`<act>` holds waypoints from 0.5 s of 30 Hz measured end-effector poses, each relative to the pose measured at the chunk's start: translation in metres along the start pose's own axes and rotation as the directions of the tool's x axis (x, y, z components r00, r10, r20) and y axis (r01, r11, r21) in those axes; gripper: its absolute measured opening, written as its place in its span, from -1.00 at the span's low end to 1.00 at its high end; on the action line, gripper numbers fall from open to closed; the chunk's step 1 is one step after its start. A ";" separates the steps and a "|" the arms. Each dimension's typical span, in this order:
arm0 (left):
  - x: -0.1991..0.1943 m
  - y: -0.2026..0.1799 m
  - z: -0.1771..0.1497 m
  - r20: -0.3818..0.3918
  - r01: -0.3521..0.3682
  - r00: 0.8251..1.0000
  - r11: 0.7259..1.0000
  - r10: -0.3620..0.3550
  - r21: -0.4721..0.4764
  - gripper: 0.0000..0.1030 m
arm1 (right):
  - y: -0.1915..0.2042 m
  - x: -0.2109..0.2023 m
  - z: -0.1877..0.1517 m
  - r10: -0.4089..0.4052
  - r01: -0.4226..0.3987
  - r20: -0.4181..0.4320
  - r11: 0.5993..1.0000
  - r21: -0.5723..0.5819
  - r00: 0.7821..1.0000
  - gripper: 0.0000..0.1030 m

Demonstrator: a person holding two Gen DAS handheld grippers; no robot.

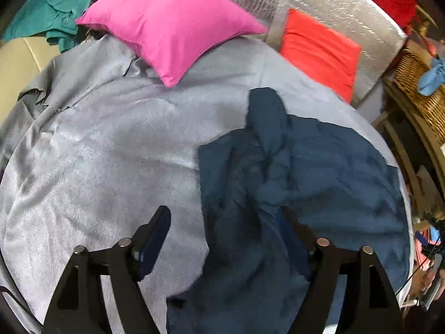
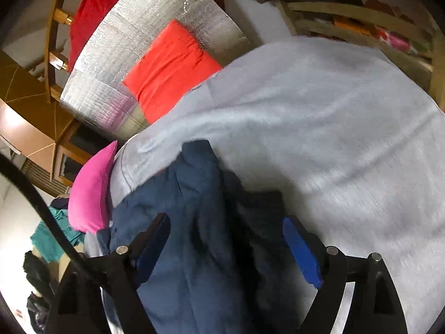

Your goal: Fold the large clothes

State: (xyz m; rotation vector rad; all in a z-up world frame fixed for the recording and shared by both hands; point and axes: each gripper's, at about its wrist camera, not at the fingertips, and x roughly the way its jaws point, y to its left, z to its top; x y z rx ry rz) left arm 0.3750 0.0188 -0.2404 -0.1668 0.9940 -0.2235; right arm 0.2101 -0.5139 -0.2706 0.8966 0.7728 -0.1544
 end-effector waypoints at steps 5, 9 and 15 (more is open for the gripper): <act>-0.009 0.001 -0.024 -0.010 -0.039 0.999 0.998 0.039 0.039 0.60 | -0.034 -0.006 -0.031 0.074 -0.065 -0.106 0.994 0.090 0.992 0.66; -0.006 0.009 -0.045 -0.059 -0.019 0.998 0.999 0.021 0.032 0.60 | -0.036 0.012 -0.052 0.109 -0.092 -0.182 0.991 0.102 0.977 0.67; 0.014 0.028 -0.058 -0.131 0.100 0.985 0.991 -0.111 -0.084 0.60 | -0.029 0.037 -0.068 0.073 -0.061 -0.202 0.996 0.066 0.977 0.59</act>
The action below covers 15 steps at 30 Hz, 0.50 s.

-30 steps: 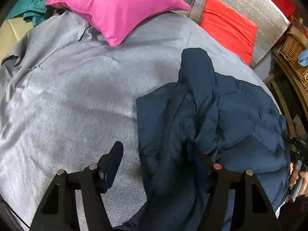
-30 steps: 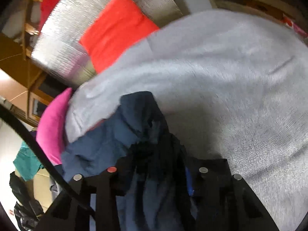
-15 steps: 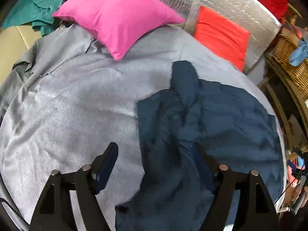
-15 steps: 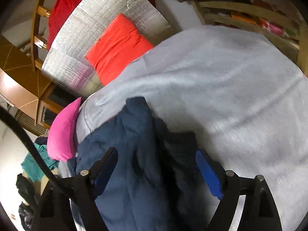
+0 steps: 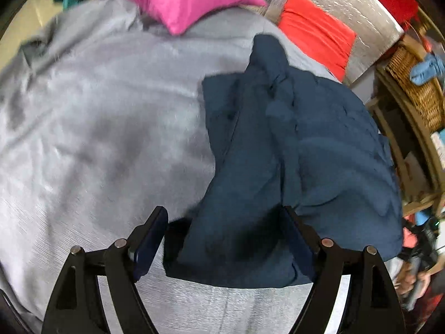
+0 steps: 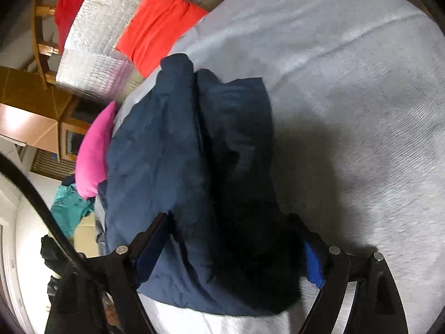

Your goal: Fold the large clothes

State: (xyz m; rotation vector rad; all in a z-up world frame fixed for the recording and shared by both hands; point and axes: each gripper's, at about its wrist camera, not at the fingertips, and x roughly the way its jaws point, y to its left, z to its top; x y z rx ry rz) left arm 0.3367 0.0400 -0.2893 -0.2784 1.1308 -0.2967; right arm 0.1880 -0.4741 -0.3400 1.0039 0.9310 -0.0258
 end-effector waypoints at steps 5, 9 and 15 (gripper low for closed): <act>-0.004 -0.004 0.001 0.024 0.047 0.999 0.999 -0.048 0.008 -0.05 | 0.027 -0.008 -0.008 -0.003 0.010 0.074 0.995 -0.095 0.997 0.04; -0.011 -0.007 0.000 0.051 0.070 0.996 0.997 -0.070 0.013 -0.34 | 0.041 -0.031 -0.009 0.072 -0.046 0.159 0.986 -0.162 0.985 -0.06; 0.005 -0.003 -0.002 0.011 -0.009 1.000 1.000 0.009 -0.009 0.31 | 0.021 0.007 0.001 -0.084 0.088 0.051 0.993 -0.081 0.995 0.12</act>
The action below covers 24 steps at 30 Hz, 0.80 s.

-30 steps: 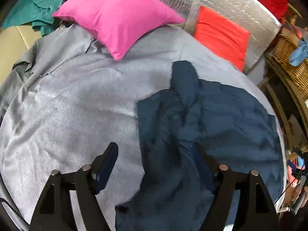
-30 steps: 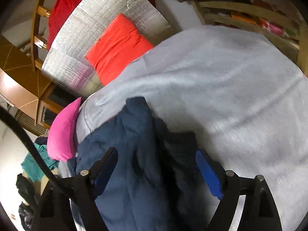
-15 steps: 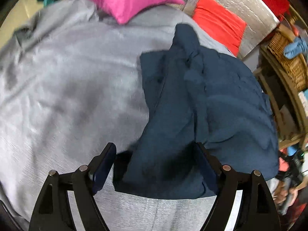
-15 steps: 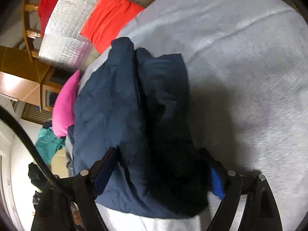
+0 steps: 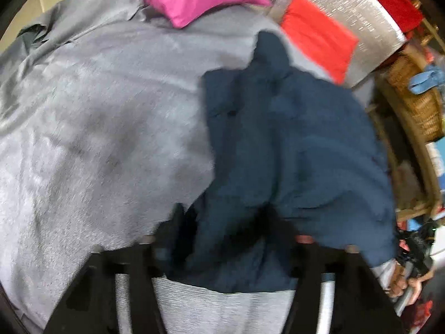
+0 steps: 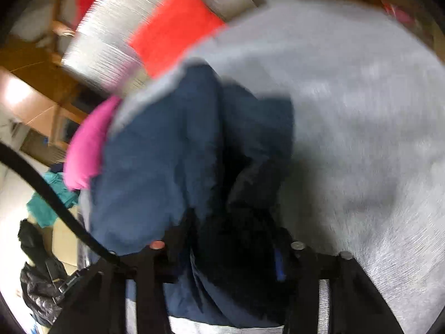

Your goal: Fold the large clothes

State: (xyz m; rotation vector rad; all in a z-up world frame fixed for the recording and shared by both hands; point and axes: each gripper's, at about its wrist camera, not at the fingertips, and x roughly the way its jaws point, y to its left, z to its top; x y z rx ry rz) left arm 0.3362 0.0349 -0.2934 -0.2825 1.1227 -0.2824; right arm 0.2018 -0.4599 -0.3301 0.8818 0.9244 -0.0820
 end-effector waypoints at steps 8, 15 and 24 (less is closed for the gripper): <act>-0.035 -0.018 -0.020 0.093 -0.107 0.990 0.993 0.103 0.040 0.35 | -0.001 -0.064 -0.017 -0.004 0.000 0.124 1.000 0.025 0.992 0.45; -0.061 -0.030 -0.064 0.137 0.110 0.985 0.993 -0.102 -0.046 0.51 | -0.004 -0.068 -0.067 0.252 -0.258 0.066 0.961 0.098 0.965 0.63; -0.010 -0.041 -0.069 0.099 0.181 0.982 0.938 -0.159 -0.296 0.52 | 0.017 0.018 -0.080 0.345 -0.330 -0.004 0.902 0.279 0.939 0.63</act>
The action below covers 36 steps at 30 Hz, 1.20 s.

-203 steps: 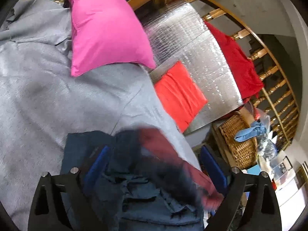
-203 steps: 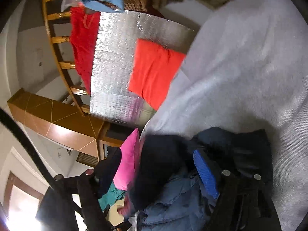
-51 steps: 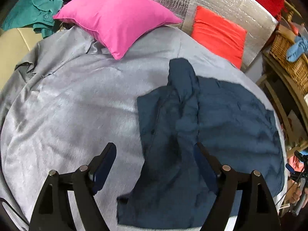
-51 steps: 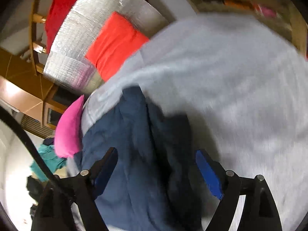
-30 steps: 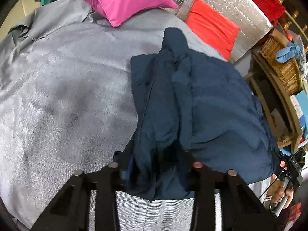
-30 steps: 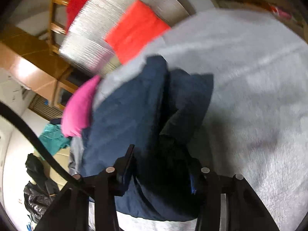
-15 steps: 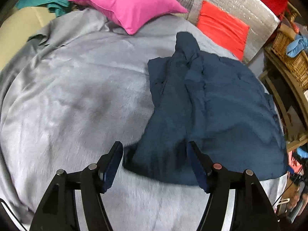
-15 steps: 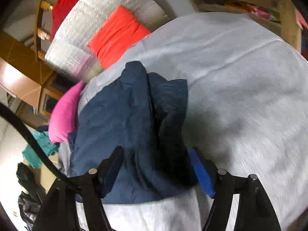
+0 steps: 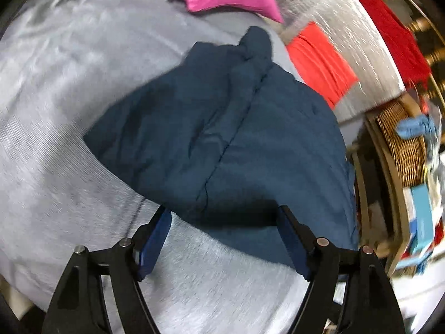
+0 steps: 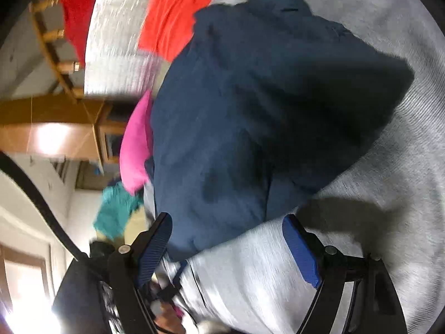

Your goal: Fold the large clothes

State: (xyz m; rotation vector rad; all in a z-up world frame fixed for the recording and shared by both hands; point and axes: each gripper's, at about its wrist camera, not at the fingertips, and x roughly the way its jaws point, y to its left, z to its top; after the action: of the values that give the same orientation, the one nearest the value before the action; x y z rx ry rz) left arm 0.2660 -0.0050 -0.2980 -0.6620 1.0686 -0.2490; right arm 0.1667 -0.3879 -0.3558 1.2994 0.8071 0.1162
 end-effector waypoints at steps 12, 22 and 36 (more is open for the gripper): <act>0.026 0.011 0.009 0.107 0.113 0.990 0.981 -0.096 -0.157 0.27 | -0.010 0.006 0.003 -0.028 0.014 0.263 0.998 0.056 0.964 0.03; 0.013 0.001 0.008 0.152 0.049 0.987 0.999 -0.045 -0.020 -0.40 | 0.025 -0.001 -0.006 -0.148 0.203 0.322 0.968 -0.144 0.935 -0.26; -0.019 -0.019 -0.018 0.229 -0.121 0.970 0.975 0.076 0.188 -0.44 | 0.033 -0.028 -0.035 -0.146 0.225 0.304 0.943 -0.244 0.942 -0.32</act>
State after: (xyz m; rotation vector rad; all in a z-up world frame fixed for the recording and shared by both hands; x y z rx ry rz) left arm 0.2437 -0.0178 -0.2780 -0.4413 0.8466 -0.1890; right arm 0.1375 -0.3643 -0.3147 0.9428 0.6393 -0.1057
